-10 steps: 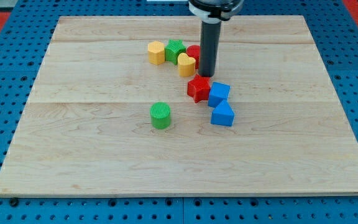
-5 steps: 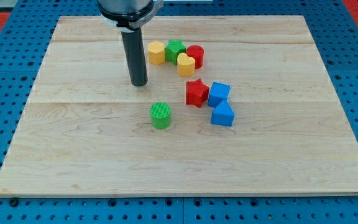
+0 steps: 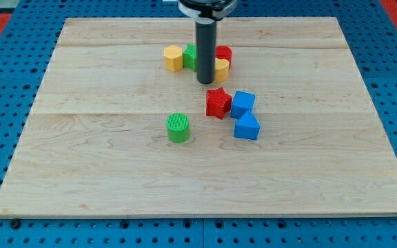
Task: Slide the yellow heart and red circle towards top right
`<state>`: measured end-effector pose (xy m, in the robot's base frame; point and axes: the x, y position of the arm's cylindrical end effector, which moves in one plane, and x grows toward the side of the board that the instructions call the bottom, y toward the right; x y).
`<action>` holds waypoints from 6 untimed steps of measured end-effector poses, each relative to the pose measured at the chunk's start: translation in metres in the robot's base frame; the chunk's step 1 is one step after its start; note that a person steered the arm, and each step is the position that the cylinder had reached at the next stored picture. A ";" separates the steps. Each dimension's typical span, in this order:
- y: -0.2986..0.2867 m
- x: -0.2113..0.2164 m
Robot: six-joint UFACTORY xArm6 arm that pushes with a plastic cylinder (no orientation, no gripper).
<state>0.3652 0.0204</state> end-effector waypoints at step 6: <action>0.083 -0.077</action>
